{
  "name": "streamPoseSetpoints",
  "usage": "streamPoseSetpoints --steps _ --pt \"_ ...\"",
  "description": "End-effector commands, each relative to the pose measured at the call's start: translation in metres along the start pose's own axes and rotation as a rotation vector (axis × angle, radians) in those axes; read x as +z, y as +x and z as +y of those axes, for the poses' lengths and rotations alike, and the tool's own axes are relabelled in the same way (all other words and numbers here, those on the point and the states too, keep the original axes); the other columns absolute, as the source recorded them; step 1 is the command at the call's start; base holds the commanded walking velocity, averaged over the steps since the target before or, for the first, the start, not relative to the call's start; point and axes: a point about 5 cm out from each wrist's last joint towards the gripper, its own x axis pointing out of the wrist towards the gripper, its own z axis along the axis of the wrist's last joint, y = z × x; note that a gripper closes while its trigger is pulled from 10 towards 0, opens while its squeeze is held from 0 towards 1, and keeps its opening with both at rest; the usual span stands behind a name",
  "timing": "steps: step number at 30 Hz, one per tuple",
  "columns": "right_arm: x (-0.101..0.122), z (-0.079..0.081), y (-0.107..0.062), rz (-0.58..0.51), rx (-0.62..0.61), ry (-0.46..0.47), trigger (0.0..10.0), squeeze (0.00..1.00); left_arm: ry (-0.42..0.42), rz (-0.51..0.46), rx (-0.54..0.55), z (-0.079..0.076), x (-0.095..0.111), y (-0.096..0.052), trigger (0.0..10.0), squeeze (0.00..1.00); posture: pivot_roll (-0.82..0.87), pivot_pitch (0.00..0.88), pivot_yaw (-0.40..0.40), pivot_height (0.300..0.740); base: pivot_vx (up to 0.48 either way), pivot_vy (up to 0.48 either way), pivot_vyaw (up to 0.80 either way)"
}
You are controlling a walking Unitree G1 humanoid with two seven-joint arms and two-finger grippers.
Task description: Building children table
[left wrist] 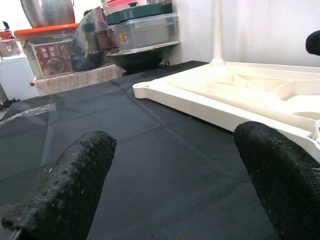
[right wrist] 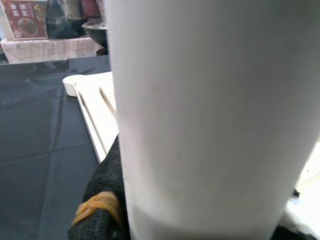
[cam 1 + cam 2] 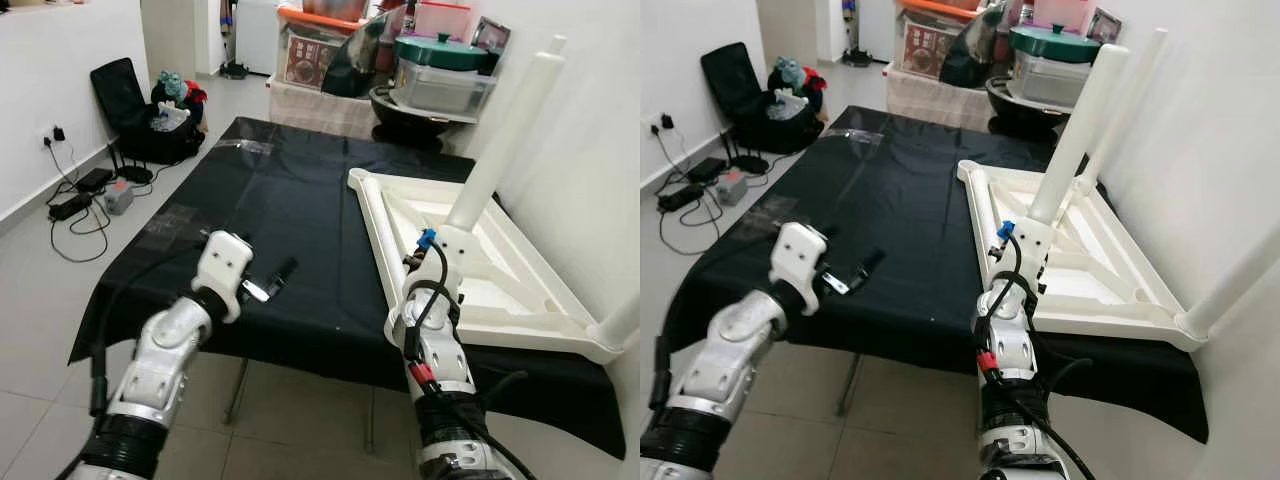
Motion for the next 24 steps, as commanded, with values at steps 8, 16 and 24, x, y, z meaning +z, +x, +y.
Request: streamPoseSetpoints --steps 8,16,24 --pt "-0.016 -0.001 0.0 0.099 -0.011 -0.002 10.0 0.0 0.003 0.013 0.001 -0.001 -0.002 0.001 10.0 0.0 0.11 0.0 -0.135 0.74 0.0 0.0 0.0" --pt "0.0 -0.009 0.006 0.018 0.08 -0.013 10.0 1.0 0.007 0.012 -0.001 0.002 -0.002 -0.001 10.0 0.0 0.11 0.0 -0.135 0.74 0.0 0.0 0.0" --pt "0.034 -0.003 -0.001 -0.196 0.538 -0.032 10.0 0.0 0.006 0.008 -0.009 0.002 -0.001 0.0 10.0 0.0 0.09 0.0 -0.123 0.74 0.0 0.0 0.0"
